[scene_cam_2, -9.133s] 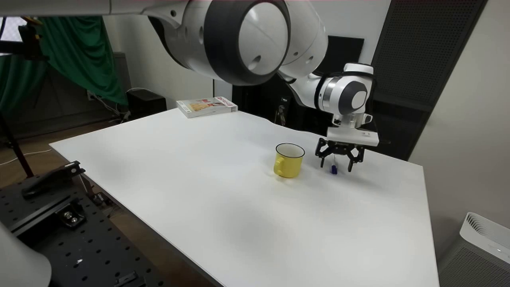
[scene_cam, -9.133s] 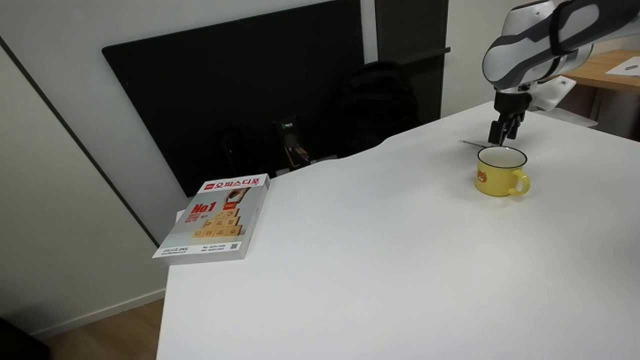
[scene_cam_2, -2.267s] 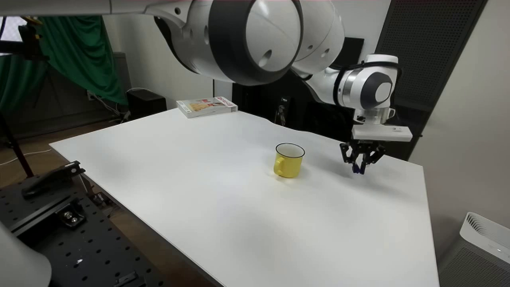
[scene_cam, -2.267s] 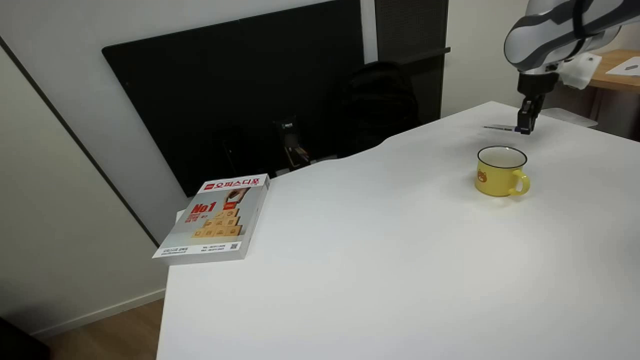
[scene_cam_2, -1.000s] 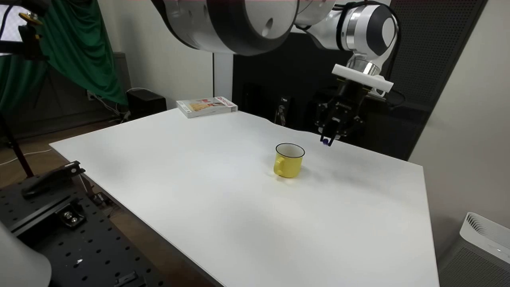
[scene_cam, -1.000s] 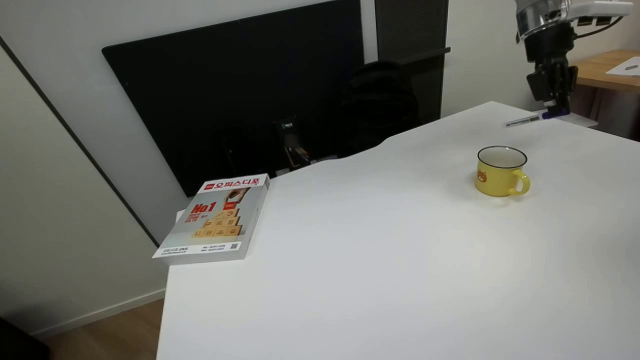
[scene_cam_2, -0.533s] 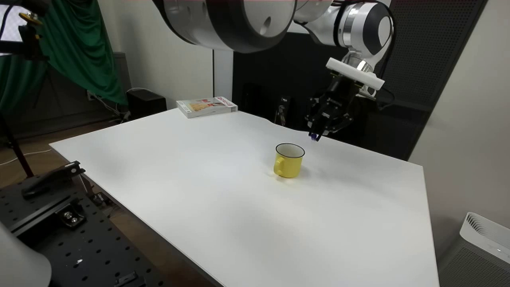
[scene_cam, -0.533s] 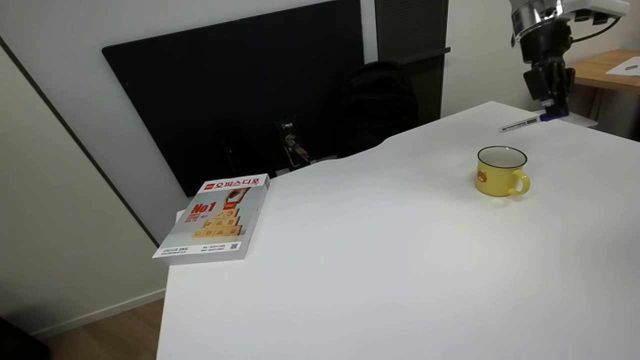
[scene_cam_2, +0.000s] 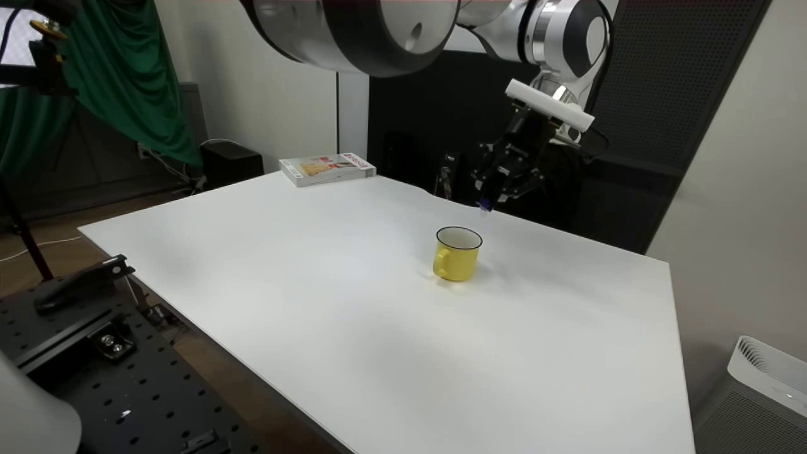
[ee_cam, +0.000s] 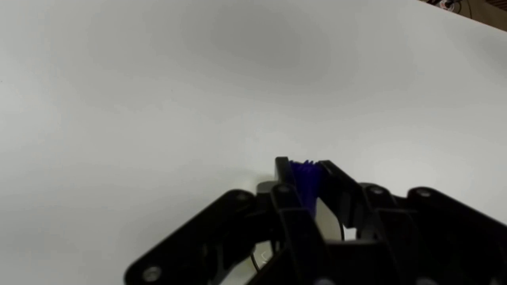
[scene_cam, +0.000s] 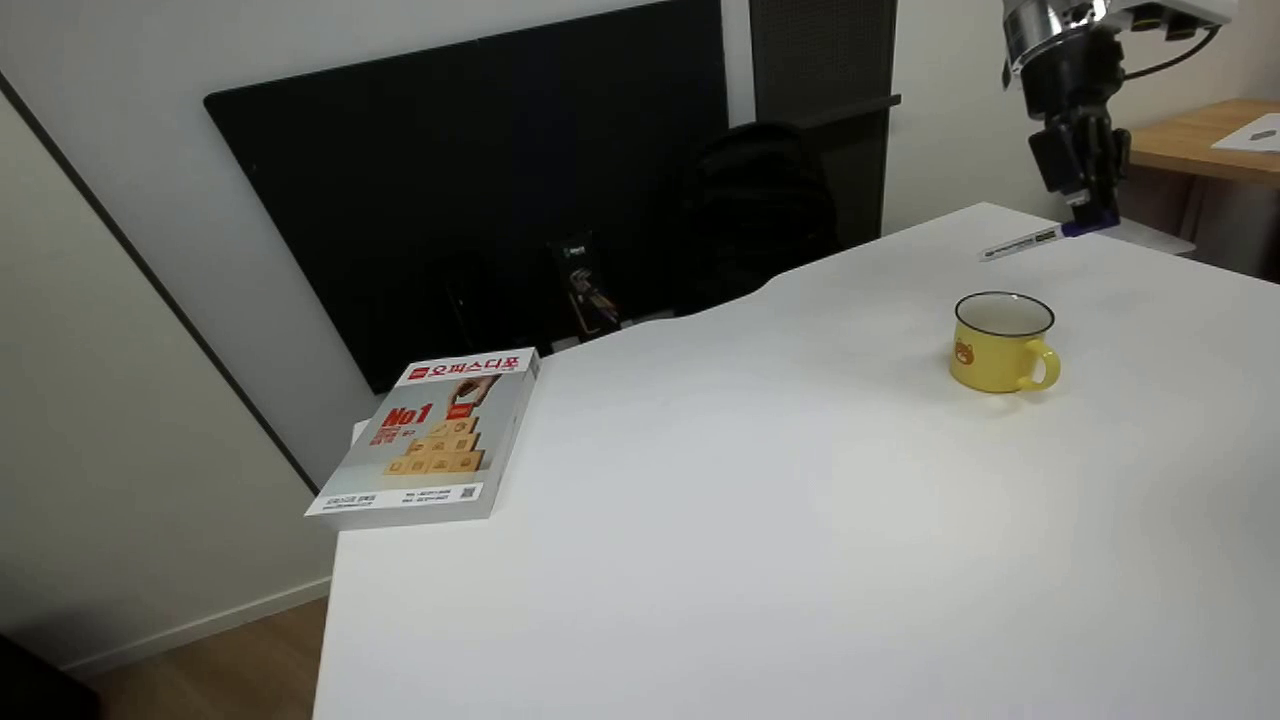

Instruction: Put the marker into the cup.

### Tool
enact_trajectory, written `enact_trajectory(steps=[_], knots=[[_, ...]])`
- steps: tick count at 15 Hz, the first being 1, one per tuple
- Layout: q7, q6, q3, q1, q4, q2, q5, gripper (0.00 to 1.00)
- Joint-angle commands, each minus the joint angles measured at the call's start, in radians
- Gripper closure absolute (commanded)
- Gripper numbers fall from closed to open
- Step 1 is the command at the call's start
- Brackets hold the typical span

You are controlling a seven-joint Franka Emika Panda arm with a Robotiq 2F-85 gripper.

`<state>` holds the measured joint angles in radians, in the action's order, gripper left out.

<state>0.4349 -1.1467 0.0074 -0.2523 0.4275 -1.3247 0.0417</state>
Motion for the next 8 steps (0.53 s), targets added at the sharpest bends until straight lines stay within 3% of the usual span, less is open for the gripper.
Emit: enact_trajectory(steps=[1, 3, 4, 5, 6, 7, 8], knots=[[-0.015, 0.036, 0.014, -0.003, 0.047, 0.038, 0.017, 0.94], [-0.011, 0.068, 0.021, -0.004, 0.053, 0.036, 0.019, 0.94], [-0.018, 0.140, 0.029, -0.003, -0.073, -0.035, 0.015, 0.94], [-0.011, 0.111, 0.025, -0.003, 0.053, 0.034, 0.017, 0.94], [-0.013, 0.127, 0.026, -0.003, 0.050, 0.032, 0.016, 0.94], [-0.017, 0.196, 0.032, -0.002, -0.076, -0.039, 0.013, 0.94], [-0.012, 0.157, 0.028, -0.004, 0.047, 0.028, 0.013, 0.94]])
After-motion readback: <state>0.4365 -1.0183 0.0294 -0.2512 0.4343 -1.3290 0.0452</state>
